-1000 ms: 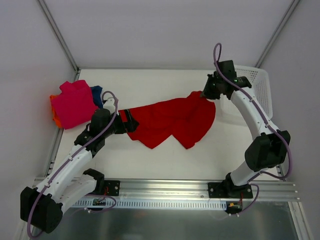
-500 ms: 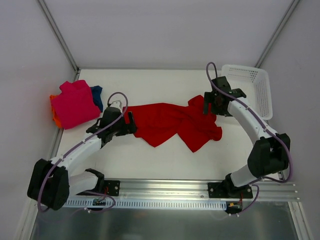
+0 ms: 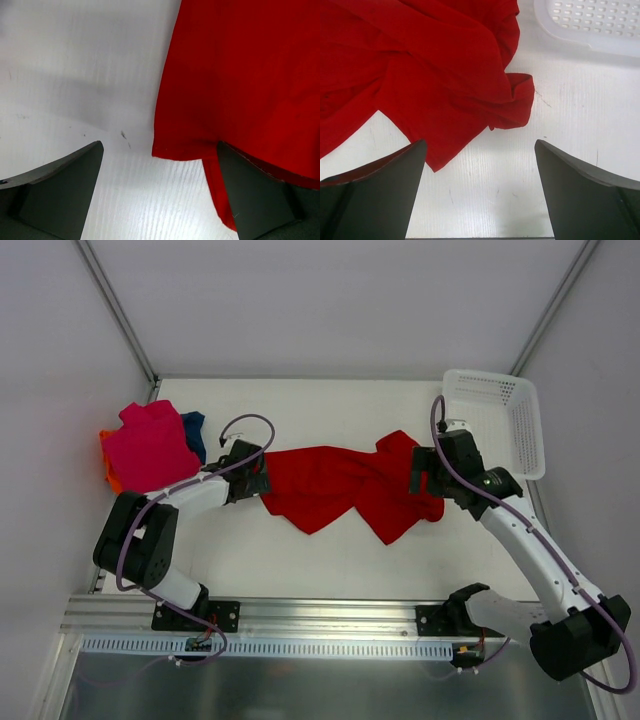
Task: Fold and stack the t-shirts
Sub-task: Move the tshirt to the center of the board, then flatten the tshirt out
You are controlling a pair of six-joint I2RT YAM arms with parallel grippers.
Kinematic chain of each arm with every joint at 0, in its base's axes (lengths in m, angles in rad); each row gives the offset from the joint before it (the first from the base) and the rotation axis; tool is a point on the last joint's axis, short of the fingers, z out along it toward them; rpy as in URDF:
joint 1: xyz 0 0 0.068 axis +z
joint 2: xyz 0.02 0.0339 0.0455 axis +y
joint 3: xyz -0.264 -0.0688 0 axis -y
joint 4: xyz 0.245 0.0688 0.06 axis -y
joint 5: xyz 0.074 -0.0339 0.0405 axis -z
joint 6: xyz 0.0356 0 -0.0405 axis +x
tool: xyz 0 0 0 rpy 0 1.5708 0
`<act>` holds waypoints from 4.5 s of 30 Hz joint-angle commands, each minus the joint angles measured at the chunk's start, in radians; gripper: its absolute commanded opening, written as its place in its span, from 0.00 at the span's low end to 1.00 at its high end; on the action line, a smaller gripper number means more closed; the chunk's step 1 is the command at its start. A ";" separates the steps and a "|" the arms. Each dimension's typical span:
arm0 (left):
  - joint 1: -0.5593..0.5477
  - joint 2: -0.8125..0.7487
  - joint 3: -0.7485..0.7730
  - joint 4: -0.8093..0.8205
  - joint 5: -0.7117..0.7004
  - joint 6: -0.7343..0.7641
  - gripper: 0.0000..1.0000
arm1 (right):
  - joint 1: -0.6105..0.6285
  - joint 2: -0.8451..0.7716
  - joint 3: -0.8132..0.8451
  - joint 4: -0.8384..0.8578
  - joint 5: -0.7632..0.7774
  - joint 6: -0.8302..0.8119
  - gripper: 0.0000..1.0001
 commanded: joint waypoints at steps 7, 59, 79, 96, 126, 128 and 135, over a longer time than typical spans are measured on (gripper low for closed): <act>-0.007 0.031 0.042 0.061 0.015 0.018 0.99 | 0.007 -0.048 -0.048 -0.004 0.043 -0.023 0.95; -0.009 -0.041 0.030 -0.020 0.072 -0.012 0.01 | 0.357 0.408 -0.219 0.304 -0.015 0.306 0.94; -0.009 -0.226 0.097 -0.135 0.007 0.022 0.00 | 0.375 0.210 -0.021 0.018 0.248 0.255 0.00; -0.012 -0.555 0.344 -0.404 0.030 0.037 0.00 | 0.366 0.024 0.684 -0.336 0.549 -0.044 0.01; -0.012 -0.376 0.194 -0.387 0.078 -0.048 0.19 | 0.366 -0.025 0.540 -0.317 0.532 -0.013 0.01; -0.013 -0.338 0.143 -0.356 0.113 -0.061 0.18 | 0.367 -0.028 0.526 -0.313 0.529 -0.006 0.01; -0.018 -0.172 0.056 -0.117 0.277 -0.061 0.17 | 0.366 -0.053 0.428 -0.280 0.517 0.031 0.01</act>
